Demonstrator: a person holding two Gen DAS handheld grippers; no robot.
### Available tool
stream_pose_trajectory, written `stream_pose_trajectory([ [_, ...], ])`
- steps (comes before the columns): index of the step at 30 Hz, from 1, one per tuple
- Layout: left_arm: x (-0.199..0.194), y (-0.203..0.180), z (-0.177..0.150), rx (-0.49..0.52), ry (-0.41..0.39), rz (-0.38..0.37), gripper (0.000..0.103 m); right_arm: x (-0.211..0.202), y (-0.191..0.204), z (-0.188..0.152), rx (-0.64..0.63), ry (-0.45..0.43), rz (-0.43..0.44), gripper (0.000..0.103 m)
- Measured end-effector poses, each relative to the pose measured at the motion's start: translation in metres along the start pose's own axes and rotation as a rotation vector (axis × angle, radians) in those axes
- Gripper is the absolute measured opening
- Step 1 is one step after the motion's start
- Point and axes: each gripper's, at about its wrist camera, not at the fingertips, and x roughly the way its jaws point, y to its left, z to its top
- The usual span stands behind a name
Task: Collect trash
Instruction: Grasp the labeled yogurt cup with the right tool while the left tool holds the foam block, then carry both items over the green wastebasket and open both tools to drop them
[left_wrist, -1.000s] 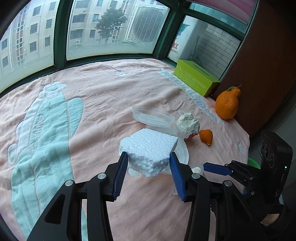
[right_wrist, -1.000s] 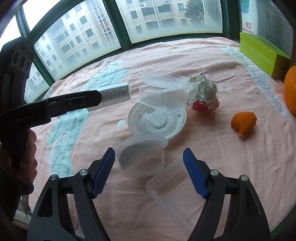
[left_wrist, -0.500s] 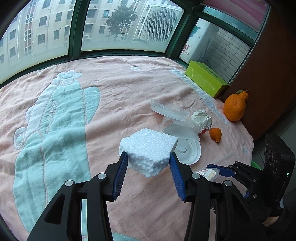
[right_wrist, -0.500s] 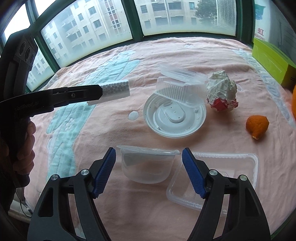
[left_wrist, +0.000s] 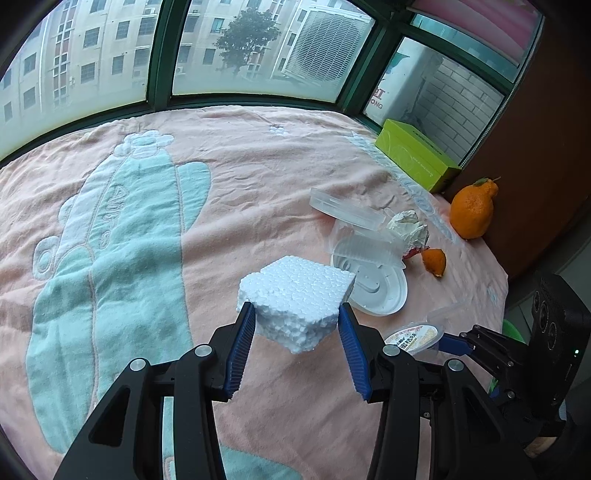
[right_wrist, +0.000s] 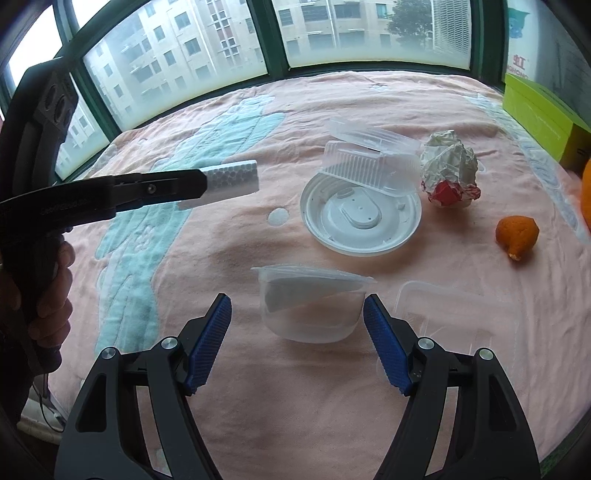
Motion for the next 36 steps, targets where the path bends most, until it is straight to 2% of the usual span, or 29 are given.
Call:
stream_pose_trajectory([
  [5,0.0,0.003,-0.001,-0.011,0.003,0.001,0.045,0.006,0.001,0.003,0.015,0.0,-0.04,0.059],
  [10,-0.003,-0.001,-0.004,-0.006,0.004,-0.001,0.045,-0.007,-0.001,0.002,0.047,-0.04,-0.026,0.059],
  [17,-0.018,-0.03,-0.009,0.043,-0.013,-0.032,0.045,-0.066,-0.015,-0.019,0.094,-0.135,-0.022,0.059],
  [21,-0.02,-0.065,-0.015,0.099,-0.006,-0.071,0.045,-0.099,-0.04,-0.045,0.156,-0.163,-0.064,0.059],
  [28,-0.007,-0.147,-0.035,0.198,0.029,-0.172,0.045,-0.153,-0.105,-0.11,0.307,-0.18,-0.222,0.059],
  [36,0.021,-0.242,-0.059,0.303,0.099,-0.264,0.045,-0.186,-0.191,-0.19,0.493,-0.106,-0.4,0.059],
])
